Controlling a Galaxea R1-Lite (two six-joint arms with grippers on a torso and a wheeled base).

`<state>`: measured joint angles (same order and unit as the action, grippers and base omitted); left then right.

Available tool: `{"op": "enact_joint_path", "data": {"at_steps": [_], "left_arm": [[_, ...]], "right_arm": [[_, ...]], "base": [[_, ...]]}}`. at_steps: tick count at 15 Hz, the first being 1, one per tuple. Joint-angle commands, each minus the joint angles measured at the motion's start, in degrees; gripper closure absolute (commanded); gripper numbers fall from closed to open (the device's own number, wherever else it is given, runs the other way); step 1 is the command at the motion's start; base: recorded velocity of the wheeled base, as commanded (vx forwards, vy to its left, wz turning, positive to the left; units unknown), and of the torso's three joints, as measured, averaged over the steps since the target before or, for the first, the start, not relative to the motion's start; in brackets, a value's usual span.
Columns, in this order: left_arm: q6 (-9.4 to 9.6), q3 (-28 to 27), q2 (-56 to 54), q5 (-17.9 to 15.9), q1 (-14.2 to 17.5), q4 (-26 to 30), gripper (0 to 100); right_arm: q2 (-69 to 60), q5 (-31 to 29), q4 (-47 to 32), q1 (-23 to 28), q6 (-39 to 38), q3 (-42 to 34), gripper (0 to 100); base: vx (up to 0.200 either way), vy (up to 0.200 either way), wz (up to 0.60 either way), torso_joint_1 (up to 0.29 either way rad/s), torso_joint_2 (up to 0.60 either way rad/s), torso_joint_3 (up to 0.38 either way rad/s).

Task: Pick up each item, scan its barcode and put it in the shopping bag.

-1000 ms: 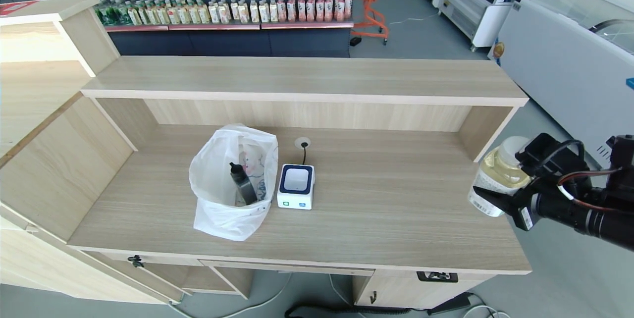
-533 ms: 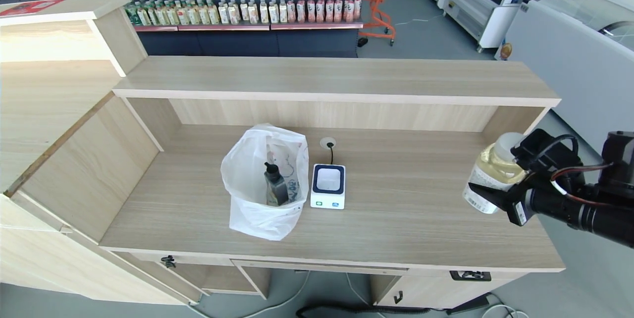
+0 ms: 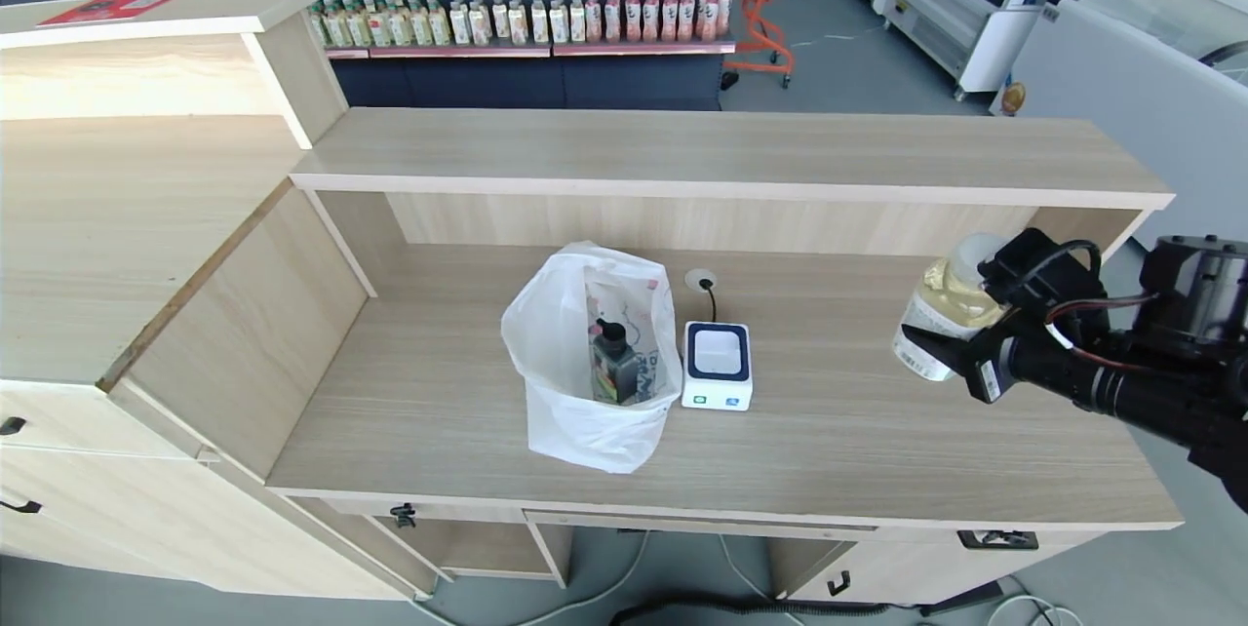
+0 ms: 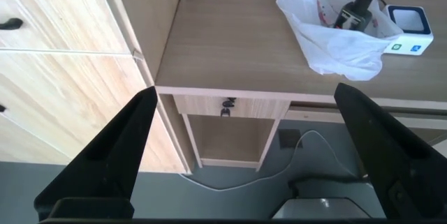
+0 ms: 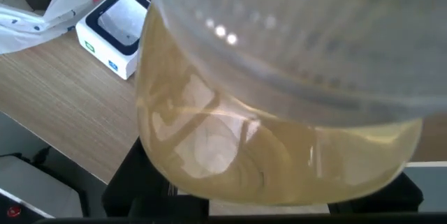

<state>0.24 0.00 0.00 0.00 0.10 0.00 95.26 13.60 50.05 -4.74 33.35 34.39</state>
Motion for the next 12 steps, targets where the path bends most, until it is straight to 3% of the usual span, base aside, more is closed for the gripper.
{"op": "enact_joint_path", "data": {"at_steps": [1,2,6,8,12], "left_arm": [[0.02,0.0,0.1,0.0,0.1,0.0,0],[0.11,0.0,0.1,0.0,0.0,0.0,0],[0.28,0.0,0.1,0.0,0.0,0.0,0],[0.20,0.0,0.1,0.0,0.0,0.0,0],[-0.07,0.0,0.1,0.1,0.0,0.0,0]], "right_arm": [[1.7,0.0,0.1,0.0,0.0,0.0,100],[2.2,0.1,0.1,0.0,0.0,0.1,100],[5.3,0.7,2.3,-0.1,-0.6,0.5,100],[6.8,4.1,4.4,-0.9,-1.3,0.2,100],[11.1,4.9,8.7,-2.4,-0.8,0.5,100]], "base": [[0.000,0.000,0.00,0.000,0.00,0.000],[0.000,0.000,0.00,0.000,0.00,0.000],[0.200,0.000,0.00,0.002,0.00,0.000],[0.200,0.000,0.00,-0.015,-0.01,0.007],[0.000,0.000,0.00,0.000,0.00,0.000]]}}
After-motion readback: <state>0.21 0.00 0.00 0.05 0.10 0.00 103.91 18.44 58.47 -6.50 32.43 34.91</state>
